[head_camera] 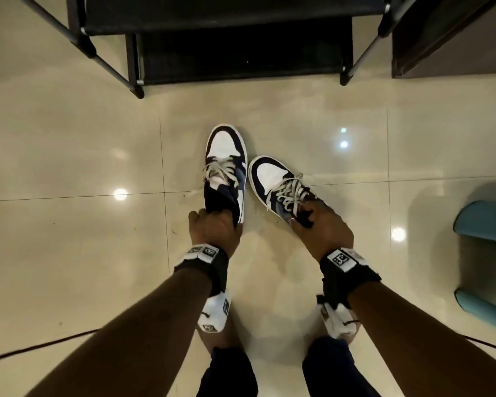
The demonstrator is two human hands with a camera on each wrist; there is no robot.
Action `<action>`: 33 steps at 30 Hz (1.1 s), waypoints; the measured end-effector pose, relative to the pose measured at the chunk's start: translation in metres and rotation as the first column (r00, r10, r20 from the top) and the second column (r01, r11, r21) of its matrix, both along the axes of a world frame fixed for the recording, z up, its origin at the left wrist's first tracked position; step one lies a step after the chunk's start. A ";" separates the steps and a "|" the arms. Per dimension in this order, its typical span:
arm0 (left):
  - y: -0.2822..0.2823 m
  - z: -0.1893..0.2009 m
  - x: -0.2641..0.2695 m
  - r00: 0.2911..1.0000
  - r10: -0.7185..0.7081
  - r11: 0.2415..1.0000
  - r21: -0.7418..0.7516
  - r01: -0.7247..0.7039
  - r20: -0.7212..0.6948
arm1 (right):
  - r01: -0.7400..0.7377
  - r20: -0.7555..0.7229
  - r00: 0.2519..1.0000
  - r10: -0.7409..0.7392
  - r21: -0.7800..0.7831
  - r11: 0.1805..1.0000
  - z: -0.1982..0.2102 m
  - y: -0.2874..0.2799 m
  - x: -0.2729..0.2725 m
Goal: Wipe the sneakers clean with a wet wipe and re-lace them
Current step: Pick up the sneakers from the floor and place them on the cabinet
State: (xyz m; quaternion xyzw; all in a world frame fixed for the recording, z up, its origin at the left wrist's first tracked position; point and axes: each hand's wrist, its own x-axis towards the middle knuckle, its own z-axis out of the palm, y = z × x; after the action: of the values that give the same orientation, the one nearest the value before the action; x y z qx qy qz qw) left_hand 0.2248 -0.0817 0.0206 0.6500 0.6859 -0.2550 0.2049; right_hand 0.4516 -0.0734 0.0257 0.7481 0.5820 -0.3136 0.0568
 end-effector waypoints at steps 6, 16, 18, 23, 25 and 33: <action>-0.038 -0.005 -0.003 0.984 -0.167 0.985 0.051 0.164 0.056 | -0.508 0.325 0.807 0.494 -0.045 0.860 -0.013 -0.038 0.020; -0.040 0.017 -0.014 0.985 -0.149 0.985 0.095 0.140 0.084 | -0.532 0.358 0.785 0.505 -0.026 0.846 -0.003 -0.028 0.014; -0.035 0.053 -0.009 0.988 -0.084 0.992 0.105 0.071 0.132 | -0.485 0.286 0.846 0.450 0.063 0.872 0.031 -0.024 0.012; -0.030 0.184 0.006 0.940 0.073 0.995 0.034 -0.089 0.332 | -0.328 0.162 0.938 0.305 0.136 0.935 0.161 -0.032 0.026; -0.026 0.249 0.016 0.917 0.097 0.994 0.014 -0.111 0.386 | -0.299 0.160 0.948 0.275 0.150 0.942 0.228 -0.033 0.037; -0.001 0.591 0.084 0.897 -0.225 0.951 0.286 0.118 0.381 | -0.187 0.220 0.967 0.128 0.272 0.944 0.570 -0.034 0.108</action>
State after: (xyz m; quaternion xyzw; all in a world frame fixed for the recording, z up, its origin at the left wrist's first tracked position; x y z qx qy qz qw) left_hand 0.3084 -0.0825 0.6114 0.7681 0.5944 -0.0402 0.2347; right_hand 0.5594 -0.1078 0.5957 0.7268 0.6714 -0.1423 0.0293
